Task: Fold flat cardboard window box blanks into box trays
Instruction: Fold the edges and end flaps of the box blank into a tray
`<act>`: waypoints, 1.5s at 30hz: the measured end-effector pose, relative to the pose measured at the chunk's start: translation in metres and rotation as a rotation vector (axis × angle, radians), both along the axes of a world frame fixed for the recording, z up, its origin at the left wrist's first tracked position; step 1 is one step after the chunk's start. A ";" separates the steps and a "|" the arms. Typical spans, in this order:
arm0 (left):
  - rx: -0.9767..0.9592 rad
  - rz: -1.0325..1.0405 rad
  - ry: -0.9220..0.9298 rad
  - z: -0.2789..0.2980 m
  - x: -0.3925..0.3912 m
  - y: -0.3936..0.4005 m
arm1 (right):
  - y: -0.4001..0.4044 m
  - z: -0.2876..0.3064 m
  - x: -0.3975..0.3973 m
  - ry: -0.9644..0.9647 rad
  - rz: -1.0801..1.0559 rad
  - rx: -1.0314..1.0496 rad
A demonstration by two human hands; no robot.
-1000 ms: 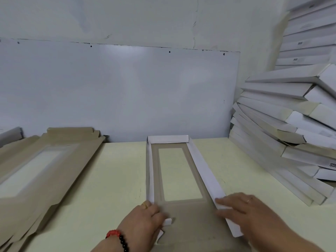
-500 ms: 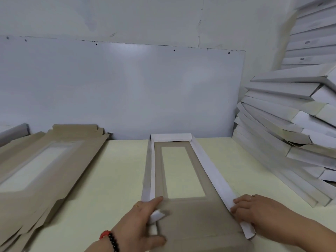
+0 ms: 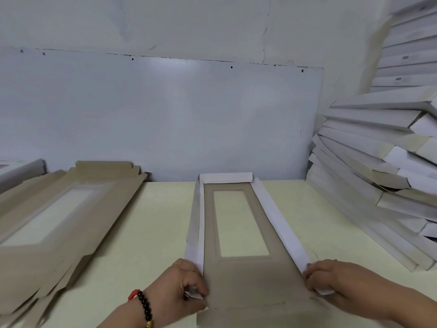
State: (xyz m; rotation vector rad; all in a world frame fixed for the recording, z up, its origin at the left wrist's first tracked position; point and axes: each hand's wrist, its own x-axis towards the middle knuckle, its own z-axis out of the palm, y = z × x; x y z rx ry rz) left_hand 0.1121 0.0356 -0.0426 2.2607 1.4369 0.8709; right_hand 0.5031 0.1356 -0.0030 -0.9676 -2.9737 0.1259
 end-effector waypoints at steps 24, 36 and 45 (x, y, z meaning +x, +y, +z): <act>0.074 -0.102 -0.016 -0.004 -0.014 -0.009 | -0.003 -0.015 0.004 0.454 -0.255 -0.322; -0.094 0.137 -0.002 0.003 -0.005 -0.009 | -0.003 -0.020 0.008 0.443 -0.287 -0.287; -0.020 0.119 -0.006 -0.001 -0.013 -0.011 | 0.007 -0.015 0.004 0.213 -0.229 -0.159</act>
